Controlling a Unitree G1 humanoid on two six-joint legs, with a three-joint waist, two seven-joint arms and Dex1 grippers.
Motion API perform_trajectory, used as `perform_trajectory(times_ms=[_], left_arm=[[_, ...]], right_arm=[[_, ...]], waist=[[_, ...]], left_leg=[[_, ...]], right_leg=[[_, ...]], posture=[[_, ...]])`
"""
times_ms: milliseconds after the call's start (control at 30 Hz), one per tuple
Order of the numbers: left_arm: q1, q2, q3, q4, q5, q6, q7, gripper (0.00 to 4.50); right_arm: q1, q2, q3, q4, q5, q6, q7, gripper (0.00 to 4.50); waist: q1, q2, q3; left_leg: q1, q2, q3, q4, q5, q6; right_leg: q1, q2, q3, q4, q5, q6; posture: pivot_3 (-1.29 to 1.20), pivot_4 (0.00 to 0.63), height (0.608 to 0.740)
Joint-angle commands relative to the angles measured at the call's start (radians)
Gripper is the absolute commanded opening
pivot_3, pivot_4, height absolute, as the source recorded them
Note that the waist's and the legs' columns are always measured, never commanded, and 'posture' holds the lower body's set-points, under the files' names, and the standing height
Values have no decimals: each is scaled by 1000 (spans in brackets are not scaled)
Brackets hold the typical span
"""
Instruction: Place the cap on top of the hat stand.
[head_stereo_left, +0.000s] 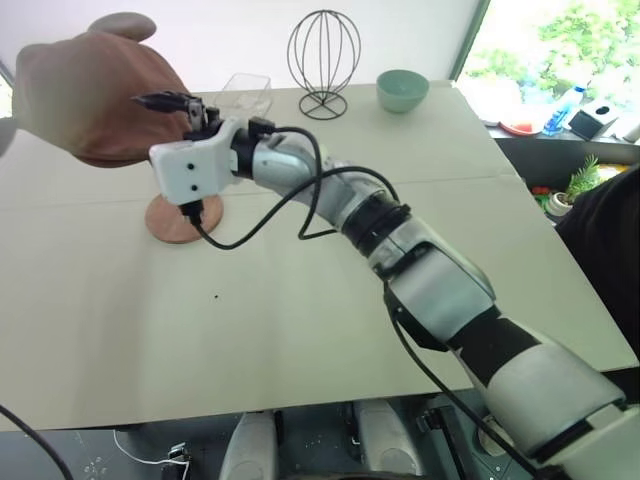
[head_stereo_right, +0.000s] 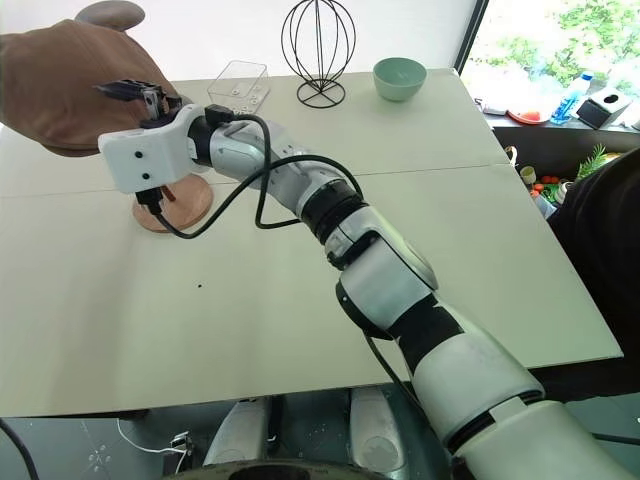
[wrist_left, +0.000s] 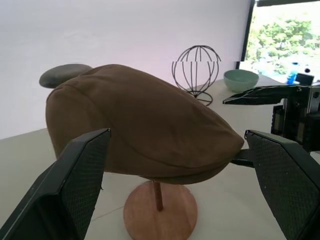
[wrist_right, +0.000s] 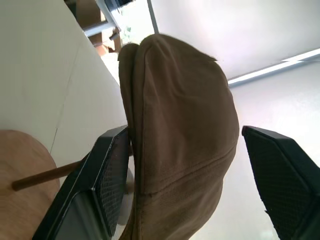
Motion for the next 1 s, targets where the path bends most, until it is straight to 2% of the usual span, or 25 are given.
perform_trajectory(times_ms=[33, 167, 400, 500, 700, 800, 867, 1000], left_arm=[[-46, 47, -49, -13, -22, -37, -11, 4500], [-35, 79, -106, -24, -3, -78, -95, 4500], [-10, 147, -209, -9, 86, -214, -256, 4500], [10, 170, -271, -4, 179, -327, -316, 4500], [52, 204, -419, 9, 460, -667, -368, 4500], [38, 193, -497, -3, 579, -813, -331, 4500], [24, 174, -537, -10, 631, -882, -306, 4500], [-7, 139, -626, -4, 758, -1013, -228, 4500]], right_arm=[[51, -40, -19, -167, 55, 7, 93, 3600], [177, -121, -37, -376, 127, 66, 224, 3600], [333, -301, -132, -719, 370, 317, 499, 3600], [355, -369, -223, -835, 539, 569, 597, 4461], [300, -572, -424, -1004, 956, 1272, 753, 4461], [243, -649, -519, -999, 1129, 1564, 752, 4461], [223, -677, -553, -988, 1193, 1662, 746, 4461], [226, -702, -570, -1006, 1233, 1701, 726, 4461]], waist=[[1, 0, 0], [0, 0, 0], [1, 1, 1], [1, 1, 1], [15, 3, 2], [25, 7, 4], [25, 7, 4], [25, 7, 4]], left_leg=[[0, 0, 0, 0, 0, 0], [0, 0, 0, 0, 0, 0], [0, 1, 1, 0, 0, 0], [0, 1, 1, 1, 0, 0], [0, 1, 2, 1, 0, 0], [0, 1, 3, 1, 0, 0], [0, 2, 3, 1, 0, 1], [0, 2, 3, 1, 0, 1]], right_leg=[[0, 0, 0, 0, 0, 0], [0, 1, 0, 0, 0, 0], [0, 1, 0, 0, 0, 0], [0, 1, 0, 0, 0, 0], [0, 1, 0, 0, 0, -1], [0, 1, 0, -1, -1, -4], [0, 1, 0, -1, -2, -4], [0, 1, 0, -1, -2, -4]], posture=[[0, 150, 740], [0, 150, 740], [0, 150, 740], [0, 150, 740], [0, 150, 740], [0, 150, 740], [0, 150, 740], [0, 150, 740]])
